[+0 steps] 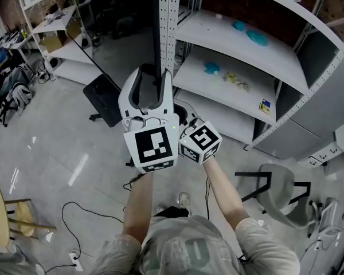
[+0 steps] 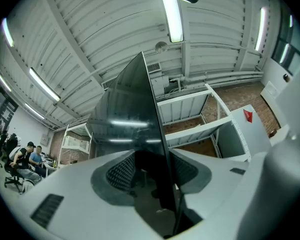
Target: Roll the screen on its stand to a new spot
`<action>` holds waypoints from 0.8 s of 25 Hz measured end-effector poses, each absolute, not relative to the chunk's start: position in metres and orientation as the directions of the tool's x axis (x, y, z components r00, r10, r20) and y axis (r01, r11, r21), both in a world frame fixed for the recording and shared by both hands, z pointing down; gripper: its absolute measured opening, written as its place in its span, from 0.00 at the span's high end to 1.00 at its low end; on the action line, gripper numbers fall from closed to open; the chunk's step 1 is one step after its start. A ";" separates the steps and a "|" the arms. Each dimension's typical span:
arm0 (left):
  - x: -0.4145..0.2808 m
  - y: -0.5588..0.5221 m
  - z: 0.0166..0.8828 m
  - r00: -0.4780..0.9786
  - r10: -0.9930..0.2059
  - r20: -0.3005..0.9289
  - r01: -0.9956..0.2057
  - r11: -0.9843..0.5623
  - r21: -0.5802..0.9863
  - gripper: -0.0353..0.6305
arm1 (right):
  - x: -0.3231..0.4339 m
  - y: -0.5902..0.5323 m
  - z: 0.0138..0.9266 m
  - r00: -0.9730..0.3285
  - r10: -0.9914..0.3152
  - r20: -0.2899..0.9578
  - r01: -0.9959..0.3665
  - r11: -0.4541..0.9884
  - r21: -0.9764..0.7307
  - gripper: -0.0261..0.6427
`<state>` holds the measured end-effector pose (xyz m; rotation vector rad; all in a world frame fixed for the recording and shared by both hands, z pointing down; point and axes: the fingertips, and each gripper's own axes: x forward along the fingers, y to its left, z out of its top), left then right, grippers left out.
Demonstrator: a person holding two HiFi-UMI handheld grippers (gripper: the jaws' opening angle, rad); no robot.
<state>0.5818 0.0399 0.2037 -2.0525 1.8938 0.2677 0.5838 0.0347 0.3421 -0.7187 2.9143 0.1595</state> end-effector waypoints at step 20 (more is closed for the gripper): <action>0.782 0.017 0.202 0.260 -0.883 -0.391 -0.961 -0.197 -0.193 0.60 | 0.777 0.008 0.339 -0.873 -0.478 -0.101 -0.486 0.868 0.100 0.66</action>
